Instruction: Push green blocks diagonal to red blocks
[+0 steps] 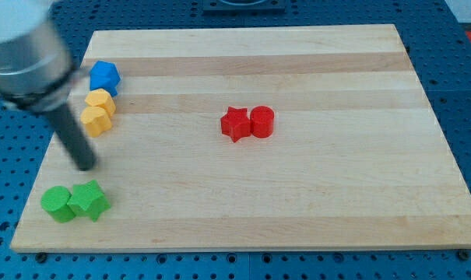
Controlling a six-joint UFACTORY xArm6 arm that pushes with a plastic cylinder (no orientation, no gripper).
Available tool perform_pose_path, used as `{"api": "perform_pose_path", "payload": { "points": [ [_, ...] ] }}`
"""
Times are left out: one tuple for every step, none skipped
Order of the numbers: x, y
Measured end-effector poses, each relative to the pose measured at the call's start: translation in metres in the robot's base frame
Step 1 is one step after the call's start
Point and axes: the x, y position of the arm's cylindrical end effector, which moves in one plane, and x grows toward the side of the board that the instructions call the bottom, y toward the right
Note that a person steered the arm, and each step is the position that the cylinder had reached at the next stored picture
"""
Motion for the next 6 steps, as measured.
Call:
{"api": "perform_pose_path", "payload": {
  "points": [
    [0.003, -0.036],
    [0.017, -0.037],
    [0.058, -0.037],
    [0.075, -0.035],
    [0.075, 0.001],
    [0.075, 0.043]
  ]
}}
